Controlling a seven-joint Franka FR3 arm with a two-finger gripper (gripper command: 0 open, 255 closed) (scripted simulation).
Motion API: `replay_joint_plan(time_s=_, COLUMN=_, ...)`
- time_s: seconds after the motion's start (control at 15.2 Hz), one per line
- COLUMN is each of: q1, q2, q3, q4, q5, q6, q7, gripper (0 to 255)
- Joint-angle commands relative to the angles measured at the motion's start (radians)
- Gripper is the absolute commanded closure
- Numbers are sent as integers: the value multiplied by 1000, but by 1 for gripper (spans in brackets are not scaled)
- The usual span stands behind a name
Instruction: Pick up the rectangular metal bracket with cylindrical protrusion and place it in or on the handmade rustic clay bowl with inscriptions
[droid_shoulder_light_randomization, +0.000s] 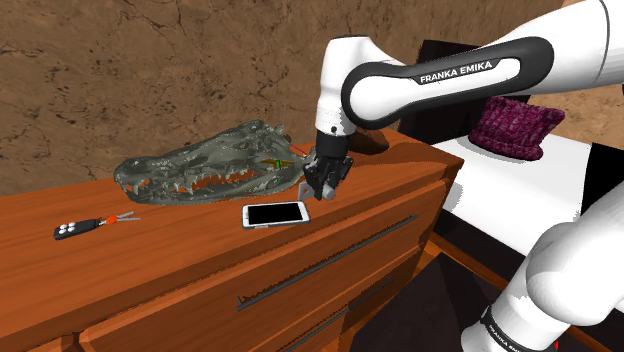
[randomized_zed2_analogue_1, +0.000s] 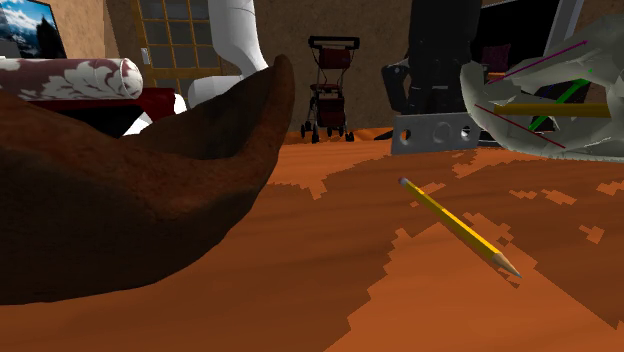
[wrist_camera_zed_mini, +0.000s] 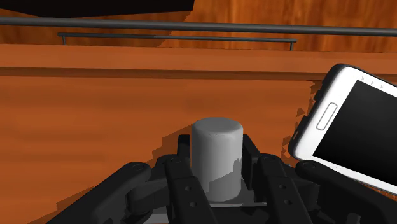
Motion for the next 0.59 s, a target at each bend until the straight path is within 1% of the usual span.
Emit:
replay_joint_plan(time_s=0.0, q1=0, q2=0, q3=0, q4=0, q5=0, q6=0, q7=0, gripper=255)
replay_joint_plan(time_s=0.53, q1=-2, q2=-15, q3=-8, q4=93, q5=2, q6=-108, q7=-2, gripper=255)
